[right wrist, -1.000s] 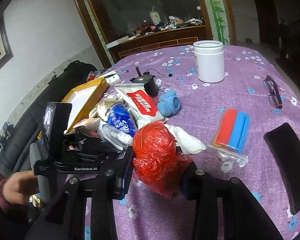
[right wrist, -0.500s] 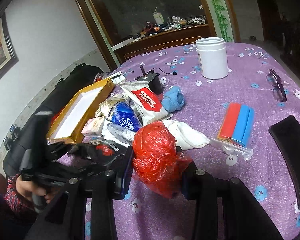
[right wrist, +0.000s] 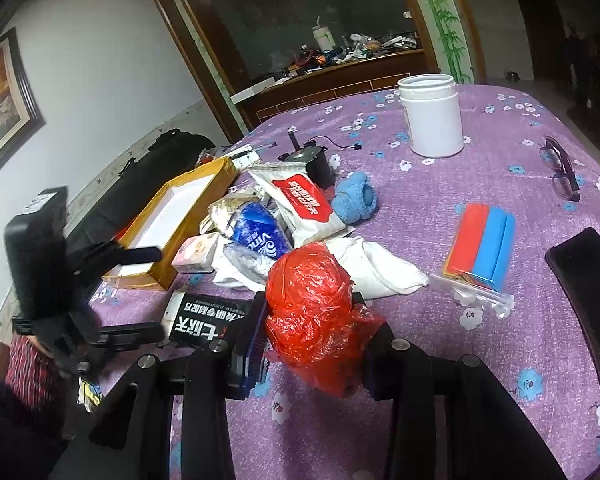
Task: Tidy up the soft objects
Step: 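Carry the black packet and red bag toward the yellow-rimmed box with both tools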
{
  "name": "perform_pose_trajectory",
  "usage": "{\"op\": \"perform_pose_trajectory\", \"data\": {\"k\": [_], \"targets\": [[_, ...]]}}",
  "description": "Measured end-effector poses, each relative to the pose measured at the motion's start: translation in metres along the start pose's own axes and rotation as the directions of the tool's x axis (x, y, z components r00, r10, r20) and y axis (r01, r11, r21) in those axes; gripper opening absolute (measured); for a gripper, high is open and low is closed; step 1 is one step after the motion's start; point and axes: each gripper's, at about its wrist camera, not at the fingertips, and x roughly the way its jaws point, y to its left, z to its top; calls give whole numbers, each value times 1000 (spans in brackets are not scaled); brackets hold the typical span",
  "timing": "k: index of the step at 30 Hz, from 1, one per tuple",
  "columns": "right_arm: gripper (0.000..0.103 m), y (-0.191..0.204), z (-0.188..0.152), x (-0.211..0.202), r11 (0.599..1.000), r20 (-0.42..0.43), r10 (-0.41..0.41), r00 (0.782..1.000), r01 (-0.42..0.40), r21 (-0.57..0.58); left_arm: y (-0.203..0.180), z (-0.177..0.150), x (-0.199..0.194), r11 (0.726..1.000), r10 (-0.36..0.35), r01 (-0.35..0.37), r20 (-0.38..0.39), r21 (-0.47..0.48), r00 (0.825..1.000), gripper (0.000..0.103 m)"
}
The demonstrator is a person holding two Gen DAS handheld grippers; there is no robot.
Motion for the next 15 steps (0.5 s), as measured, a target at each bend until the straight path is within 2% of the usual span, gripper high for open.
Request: {"op": "perform_pose_trajectory", "data": {"k": [2,5,8,9,11,15], "targets": [[40,2,-1,-1,1000,0,1,1000,-1,-7,-7,1,6,997,-30,31,-24,68,999,102],[40,4,0,-2,1000,2,4,1000,-4,-8,-10,-4,19,990,-6,19,-87,142,996,102],[40,6,-1,-1,1000,-2,9,1000,-9,-7,-10,-8,29,988,-14,30,-106,151,994,101],[40,6,-1,0,1000,-4,9,1000,-9,-6,-9,-8,33,990,-24,39,-112,134,993,97],[40,6,-2,1,1000,-4,9,1000,-9,-2,-8,-8,41,996,-33,44,-140,82,990,55],[40,6,-2,0,1000,-3,8,1000,-8,5,-7,-13,40,999,-32,27,-123,-35,992,49]]}}
